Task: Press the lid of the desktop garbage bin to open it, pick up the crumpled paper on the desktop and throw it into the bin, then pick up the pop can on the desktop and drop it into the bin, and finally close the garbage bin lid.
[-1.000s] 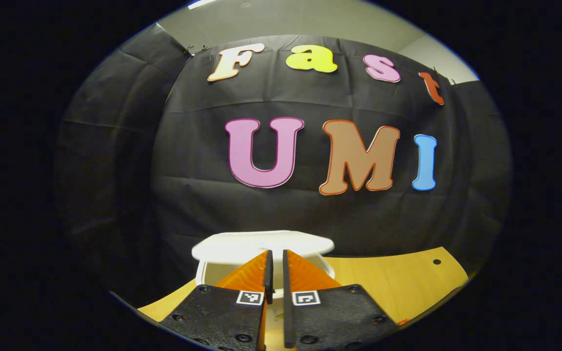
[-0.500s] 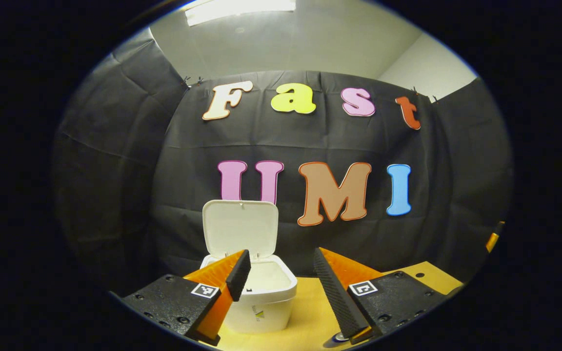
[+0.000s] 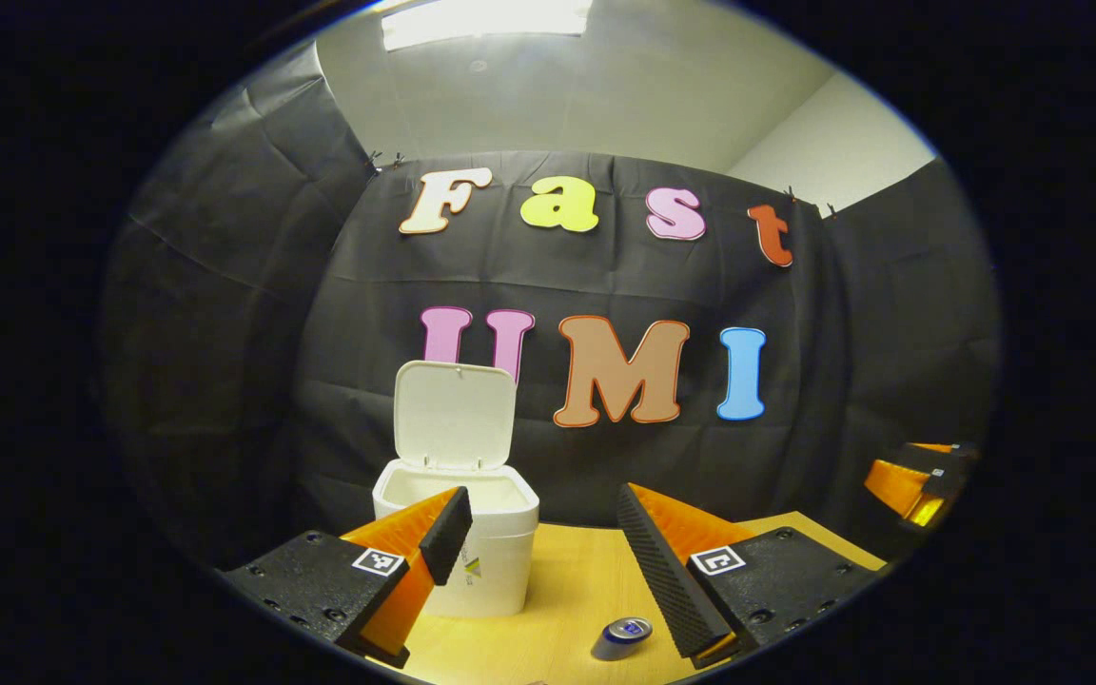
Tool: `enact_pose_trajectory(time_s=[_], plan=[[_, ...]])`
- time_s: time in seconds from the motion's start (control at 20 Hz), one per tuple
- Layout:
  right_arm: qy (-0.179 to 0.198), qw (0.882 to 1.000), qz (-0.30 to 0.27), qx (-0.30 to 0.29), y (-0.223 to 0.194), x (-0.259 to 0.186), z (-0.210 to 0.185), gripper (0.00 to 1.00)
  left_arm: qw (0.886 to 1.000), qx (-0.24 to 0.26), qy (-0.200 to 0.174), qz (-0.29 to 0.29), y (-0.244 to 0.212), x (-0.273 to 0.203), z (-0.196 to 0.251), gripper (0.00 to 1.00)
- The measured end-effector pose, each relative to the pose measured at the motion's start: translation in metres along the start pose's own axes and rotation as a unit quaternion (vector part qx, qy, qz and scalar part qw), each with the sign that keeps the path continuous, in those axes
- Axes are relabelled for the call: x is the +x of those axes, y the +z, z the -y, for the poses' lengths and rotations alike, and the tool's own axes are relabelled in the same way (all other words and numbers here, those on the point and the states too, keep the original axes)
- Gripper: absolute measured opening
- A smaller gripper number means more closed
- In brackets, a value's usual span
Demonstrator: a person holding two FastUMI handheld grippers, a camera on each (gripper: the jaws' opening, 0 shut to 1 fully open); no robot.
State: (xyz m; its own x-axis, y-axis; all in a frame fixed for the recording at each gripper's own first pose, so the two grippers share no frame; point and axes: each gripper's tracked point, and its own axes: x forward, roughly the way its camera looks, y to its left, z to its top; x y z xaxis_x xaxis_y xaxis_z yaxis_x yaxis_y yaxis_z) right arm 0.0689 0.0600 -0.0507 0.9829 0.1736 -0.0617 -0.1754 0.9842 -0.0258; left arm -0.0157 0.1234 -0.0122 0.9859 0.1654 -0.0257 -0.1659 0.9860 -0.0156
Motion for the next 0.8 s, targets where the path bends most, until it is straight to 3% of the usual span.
enact_pose_trajectory(time_s=[0.4, 0.8], plan=[[0.02, 0.994, -0.103, -0.026, -0.091, 0.042, -0.015, 0.97, 1.0, 0.004, 0.011, -0.008, -0.001, -0.026, -0.01, 0.92], [0.03, 0.971, -0.228, -0.064, -0.209, 0.066, -0.015, 0.97, 0.999, 0.023, 0.021, -0.013, 0.001, -0.044, -0.019, 0.92]])
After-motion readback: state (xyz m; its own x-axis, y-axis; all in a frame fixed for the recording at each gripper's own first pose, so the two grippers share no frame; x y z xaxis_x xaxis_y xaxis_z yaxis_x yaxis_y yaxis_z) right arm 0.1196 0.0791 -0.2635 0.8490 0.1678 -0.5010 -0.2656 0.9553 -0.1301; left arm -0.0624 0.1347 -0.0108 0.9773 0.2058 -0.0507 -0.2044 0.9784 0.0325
